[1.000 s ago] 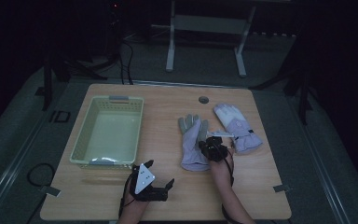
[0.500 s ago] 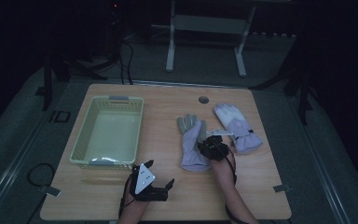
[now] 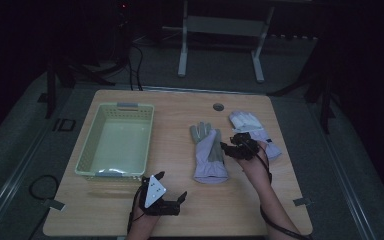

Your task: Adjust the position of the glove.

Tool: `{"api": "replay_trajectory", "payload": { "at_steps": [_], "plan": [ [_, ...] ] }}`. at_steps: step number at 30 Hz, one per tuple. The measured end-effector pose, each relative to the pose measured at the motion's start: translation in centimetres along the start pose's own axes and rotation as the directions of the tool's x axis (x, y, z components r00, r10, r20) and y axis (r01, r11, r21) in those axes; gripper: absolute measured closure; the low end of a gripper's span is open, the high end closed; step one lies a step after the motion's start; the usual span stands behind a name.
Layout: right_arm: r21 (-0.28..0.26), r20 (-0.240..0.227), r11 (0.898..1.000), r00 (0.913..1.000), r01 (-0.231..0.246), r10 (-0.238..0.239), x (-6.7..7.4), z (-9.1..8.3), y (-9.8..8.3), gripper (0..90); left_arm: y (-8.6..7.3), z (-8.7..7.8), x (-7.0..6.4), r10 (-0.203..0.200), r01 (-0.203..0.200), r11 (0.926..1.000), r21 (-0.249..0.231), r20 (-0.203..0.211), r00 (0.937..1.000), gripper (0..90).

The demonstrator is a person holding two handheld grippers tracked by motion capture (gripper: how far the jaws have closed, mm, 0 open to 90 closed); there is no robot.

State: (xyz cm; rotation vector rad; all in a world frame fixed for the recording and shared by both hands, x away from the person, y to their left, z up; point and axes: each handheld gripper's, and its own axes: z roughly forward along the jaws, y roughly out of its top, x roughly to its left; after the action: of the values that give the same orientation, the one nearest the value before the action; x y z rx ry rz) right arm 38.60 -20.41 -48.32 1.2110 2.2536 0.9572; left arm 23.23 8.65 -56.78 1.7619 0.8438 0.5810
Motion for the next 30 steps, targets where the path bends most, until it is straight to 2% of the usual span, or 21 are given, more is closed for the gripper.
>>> {"api": "replay_trajectory", "payload": {
  "at_steps": [4,6,7,10,16,20,24,30],
  "plan": [
    [-0.013,0.01,0.999,0.999,0.043,-0.043,-1.5,-0.6,0.4,53.4,0.0,0.0,0.0,0.0,0.0,1.0,0.0,0.0,1.0,0.7],
    [-0.015,0.019,0.999,0.9986,0.049,-0.049,-1.8,-0.7,0.4,53.6,0.0,0.0,0.0,-0.001,0.001,1.0,0.0,-0.001,1.0,0.7],
    [-0.026,0.021,0.998,0.998,0.06,-0.06,-2.7,-1.0,0.4,53.0,0.0,0.0,0.0,-0.001,0.001,1.0,0.0,0.0,1.0,0.7],
    [-0.025,0.04,0.997,0.9967,0.071,-0.07,-4.2,-1.3,0.4,52.5,0.0,0.0,0.0,-0.001,0.001,1.0,0.0,0.0,1.0,0.7],
    [0.039,0.091,0.996,0.9921,0.083,-0.087,-7.8,-1.8,-0.4,55.0,0.0,0.0,0.1,-0.004,0.004,1.0,-0.002,-0.002,1.0,0.7],
    [0.046,0.116,0.996,0.9903,0.071,-0.076,-10.2,-2.6,-0.6,55.2,0.0,0.0,0.0,-0.005,0.005,1.0,0.0,-0.002,1.0,0.7],
    [0.066,0.162,0.997,0.985,0.049,-0.059,-12.3,-2.9,-0.6,55.6,0.0,0.0,0.1,-0.007,0.007,1.0,0.0,-0.004,1.0,0.7],
    [0.077,0.157,0.997,0.987,0.022,-0.034,-14.3,-2.3,-0.7,53.1,0.0,0.0,0.1,-0.008,0.008,1.0,0.001,-0.003,1.0,0.7]
  ]
}}
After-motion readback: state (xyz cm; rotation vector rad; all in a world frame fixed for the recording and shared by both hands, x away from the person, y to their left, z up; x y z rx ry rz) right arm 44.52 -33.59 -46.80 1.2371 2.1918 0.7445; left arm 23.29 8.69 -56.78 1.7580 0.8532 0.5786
